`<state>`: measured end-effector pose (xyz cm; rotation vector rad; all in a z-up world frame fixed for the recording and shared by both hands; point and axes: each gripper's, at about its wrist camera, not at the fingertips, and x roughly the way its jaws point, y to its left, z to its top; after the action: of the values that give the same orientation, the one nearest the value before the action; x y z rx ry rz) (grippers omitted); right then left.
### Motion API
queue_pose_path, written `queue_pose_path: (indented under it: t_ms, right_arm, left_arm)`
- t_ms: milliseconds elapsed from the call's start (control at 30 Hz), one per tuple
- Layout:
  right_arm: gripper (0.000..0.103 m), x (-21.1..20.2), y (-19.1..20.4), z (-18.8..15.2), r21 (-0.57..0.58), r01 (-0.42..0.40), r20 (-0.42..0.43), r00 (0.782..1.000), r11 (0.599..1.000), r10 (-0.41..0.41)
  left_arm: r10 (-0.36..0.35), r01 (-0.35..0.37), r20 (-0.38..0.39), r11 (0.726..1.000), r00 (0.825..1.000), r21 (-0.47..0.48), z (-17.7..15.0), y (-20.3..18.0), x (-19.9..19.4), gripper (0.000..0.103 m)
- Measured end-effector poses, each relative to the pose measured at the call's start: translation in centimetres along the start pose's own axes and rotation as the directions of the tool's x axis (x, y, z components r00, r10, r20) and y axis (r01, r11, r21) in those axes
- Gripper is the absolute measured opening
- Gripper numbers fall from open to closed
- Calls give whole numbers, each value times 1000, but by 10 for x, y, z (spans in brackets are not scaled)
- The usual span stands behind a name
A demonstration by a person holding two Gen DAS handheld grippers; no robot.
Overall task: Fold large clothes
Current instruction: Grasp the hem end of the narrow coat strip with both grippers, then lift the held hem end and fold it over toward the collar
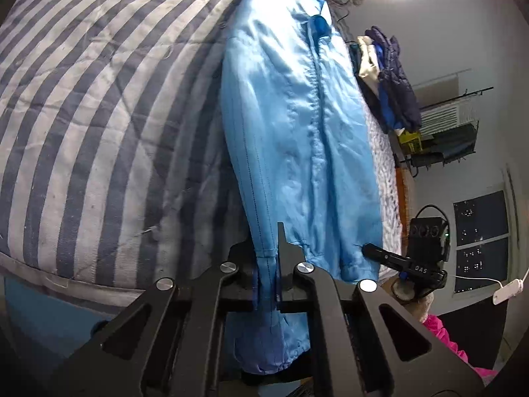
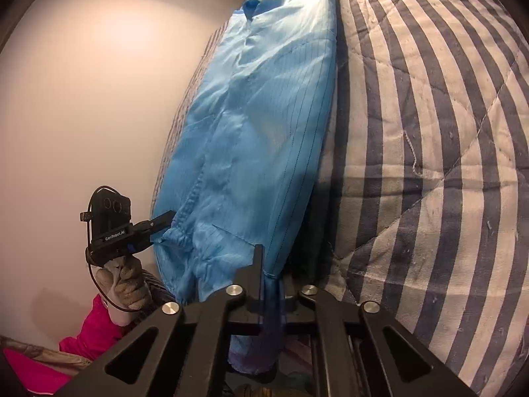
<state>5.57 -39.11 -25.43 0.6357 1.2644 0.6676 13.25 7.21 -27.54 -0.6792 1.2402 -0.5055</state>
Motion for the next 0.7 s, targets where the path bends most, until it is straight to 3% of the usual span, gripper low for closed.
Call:
queue_pose_path:
  t_ms: [200, 433, 567, 700]
  right_arm:
    - [1, -8, 6, 6, 10, -98, 59, 993, 995, 97]
    - [1, -28, 27, 40, -22, -140, 147, 979, 990, 142]
    - [1, -36, 41, 68, -59, -112, 183, 976, 992, 121]
    - [1, -38, 59, 109, -104, 16, 216, 976, 994, 7]
  left_arm:
    - [-61, 60, 38, 998, 997, 22, 12, -24, -10, 2]
    - [-119, 116, 110, 993, 987, 40, 46, -51, -25, 2]
    - [-110, 100, 147, 992, 983, 75, 76, -66, -30, 2]
    - [-76, 58, 175, 993, 982, 104, 111, -79, -23, 2]
